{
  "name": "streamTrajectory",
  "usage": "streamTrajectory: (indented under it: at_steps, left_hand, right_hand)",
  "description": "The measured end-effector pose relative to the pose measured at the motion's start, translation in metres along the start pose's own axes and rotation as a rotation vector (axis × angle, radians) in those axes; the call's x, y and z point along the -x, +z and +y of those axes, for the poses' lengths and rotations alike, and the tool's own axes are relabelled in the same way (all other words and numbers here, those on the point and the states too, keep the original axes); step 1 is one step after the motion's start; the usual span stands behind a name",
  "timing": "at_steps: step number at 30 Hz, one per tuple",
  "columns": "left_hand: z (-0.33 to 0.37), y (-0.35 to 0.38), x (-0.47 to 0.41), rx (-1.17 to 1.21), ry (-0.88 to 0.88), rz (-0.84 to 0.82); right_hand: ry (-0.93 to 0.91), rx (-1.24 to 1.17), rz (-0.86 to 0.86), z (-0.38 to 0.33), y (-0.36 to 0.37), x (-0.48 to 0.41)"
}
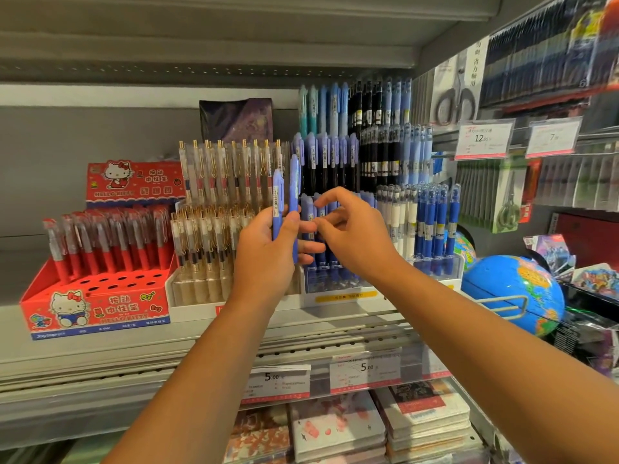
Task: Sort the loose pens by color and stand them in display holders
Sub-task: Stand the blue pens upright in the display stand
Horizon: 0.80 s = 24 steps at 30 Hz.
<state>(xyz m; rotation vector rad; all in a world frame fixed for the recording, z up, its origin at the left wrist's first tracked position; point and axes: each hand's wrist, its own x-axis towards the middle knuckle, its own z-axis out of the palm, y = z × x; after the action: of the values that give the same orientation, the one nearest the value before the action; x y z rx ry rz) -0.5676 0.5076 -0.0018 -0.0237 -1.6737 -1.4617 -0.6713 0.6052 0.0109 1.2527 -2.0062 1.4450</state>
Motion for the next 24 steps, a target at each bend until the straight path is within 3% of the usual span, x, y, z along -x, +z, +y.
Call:
streamTrajectory:
  at_steps: [3,8,14,21,24]
  left_hand:
    - [0.0,-0.001,0.0,-0.022,-0.006,-0.04]
    - [-0.001,-0.001,0.0,-0.036,-0.026,-0.123]
    - [-0.003,0.0,0.001,-0.059,-0.057,-0.223]
    - [-0.006,0.0,-0.002,-0.1,-0.01,-0.077]
    - [-0.007,-0.001,-0.004,-0.155,0.03,-0.011]
  right_hand:
    - [-0.041,0.034,0.043,-0.004,-0.002,0.002]
    - [0.081,-0.354,0.087,-0.021,-0.009,-0.002]
    - [0.119,-0.427,0.116,-0.028,-0.012,-0.002]
    - [0.148,-0.595,0.227,-0.028,-0.018,-0.004]
    - [0.16,-0.563,0.276,-0.023,-0.021,-0.007]
